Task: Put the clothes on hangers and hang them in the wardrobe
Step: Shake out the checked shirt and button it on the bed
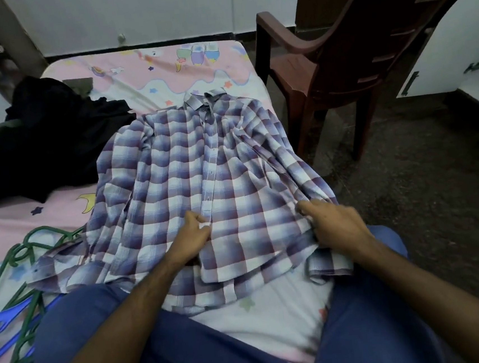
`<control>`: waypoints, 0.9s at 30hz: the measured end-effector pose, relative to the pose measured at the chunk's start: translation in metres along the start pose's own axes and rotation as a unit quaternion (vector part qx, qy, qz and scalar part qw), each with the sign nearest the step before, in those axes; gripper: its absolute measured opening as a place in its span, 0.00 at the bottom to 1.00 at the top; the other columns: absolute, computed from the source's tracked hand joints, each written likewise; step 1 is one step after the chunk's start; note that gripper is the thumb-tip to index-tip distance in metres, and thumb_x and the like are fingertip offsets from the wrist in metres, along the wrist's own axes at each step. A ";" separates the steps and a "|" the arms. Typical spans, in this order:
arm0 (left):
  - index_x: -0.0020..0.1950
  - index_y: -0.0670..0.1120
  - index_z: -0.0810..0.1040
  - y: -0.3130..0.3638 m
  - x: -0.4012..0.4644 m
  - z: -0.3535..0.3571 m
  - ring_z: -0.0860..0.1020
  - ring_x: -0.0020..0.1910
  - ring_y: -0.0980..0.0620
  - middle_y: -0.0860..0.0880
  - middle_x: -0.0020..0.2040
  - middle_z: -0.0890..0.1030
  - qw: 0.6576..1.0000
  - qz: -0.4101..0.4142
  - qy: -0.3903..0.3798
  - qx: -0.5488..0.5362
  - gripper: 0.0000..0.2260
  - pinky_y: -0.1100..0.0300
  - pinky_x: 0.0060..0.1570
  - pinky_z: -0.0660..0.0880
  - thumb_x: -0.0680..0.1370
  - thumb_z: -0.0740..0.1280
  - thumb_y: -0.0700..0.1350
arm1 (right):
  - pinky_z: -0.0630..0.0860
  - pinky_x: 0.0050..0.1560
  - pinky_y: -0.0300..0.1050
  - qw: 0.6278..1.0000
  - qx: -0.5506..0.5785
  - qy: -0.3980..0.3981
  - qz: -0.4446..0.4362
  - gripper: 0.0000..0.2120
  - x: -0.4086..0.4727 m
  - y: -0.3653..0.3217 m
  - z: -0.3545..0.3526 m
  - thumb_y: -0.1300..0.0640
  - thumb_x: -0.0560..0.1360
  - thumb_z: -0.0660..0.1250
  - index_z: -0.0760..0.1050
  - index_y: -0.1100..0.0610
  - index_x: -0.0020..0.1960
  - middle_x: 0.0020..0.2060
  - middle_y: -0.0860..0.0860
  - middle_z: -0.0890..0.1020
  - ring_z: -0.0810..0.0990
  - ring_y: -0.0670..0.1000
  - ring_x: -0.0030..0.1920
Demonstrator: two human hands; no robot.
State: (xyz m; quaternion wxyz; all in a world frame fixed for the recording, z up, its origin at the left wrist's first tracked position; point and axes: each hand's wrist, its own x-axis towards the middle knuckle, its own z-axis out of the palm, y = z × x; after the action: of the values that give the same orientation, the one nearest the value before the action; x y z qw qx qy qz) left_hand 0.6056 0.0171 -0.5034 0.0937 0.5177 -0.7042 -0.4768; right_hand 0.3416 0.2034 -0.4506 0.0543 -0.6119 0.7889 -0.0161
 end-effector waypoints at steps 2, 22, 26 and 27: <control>0.63 0.48 0.62 0.001 -0.003 0.003 0.78 0.45 0.54 0.49 0.51 0.78 0.997 0.047 -0.035 0.055 0.17 0.63 0.37 0.72 0.80 0.67 0.48 | 0.73 0.38 0.49 0.997 -0.038 0.064 -0.038 0.17 0.000 0.014 -0.022 0.60 0.72 0.68 0.71 0.45 0.57 0.50 0.45 0.77 0.78 0.52 0.49; 0.67 0.47 0.75 0.020 -0.044 0.008 0.82 0.38 0.53 0.49 0.44 0.83 0.972 0.097 -0.196 -0.091 0.16 0.60 0.35 0.78 0.80 0.70 0.47 | 0.79 0.51 0.44 0.897 0.420 -0.133 0.028 0.17 0.020 -0.091 0.004 0.40 0.82 0.62 0.76 0.52 0.60 0.52 0.46 0.82 0.82 0.46 0.50; 0.64 0.49 0.80 0.020 -0.051 0.010 0.83 0.50 0.52 0.50 0.54 0.84 0.953 0.127 -0.276 -0.005 0.12 0.57 0.47 0.81 0.83 0.64 0.49 | 0.79 0.46 0.52 0.847 0.509 -0.103 0.112 0.07 0.037 -0.098 0.039 0.52 0.80 0.67 0.79 0.55 0.48 0.41 0.50 0.83 0.82 0.50 0.43; 0.62 0.49 0.81 0.016 -0.050 0.008 0.83 0.52 0.53 0.51 0.55 0.84 0.955 0.143 -0.255 0.046 0.11 0.55 0.53 0.81 0.83 0.64 0.49 | 0.80 0.49 0.56 0.850 0.502 -0.097 0.126 0.08 0.037 -0.096 0.048 0.55 0.81 0.66 0.80 0.58 0.47 0.41 0.53 0.84 0.82 0.52 0.43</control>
State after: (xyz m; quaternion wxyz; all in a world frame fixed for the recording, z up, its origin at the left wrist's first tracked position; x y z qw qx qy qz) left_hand 0.6129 0.0624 -0.4775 -0.0462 0.2769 -0.7925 -0.5415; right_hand 0.4296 0.1458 -0.4915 0.4320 -0.3950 0.7346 -0.3432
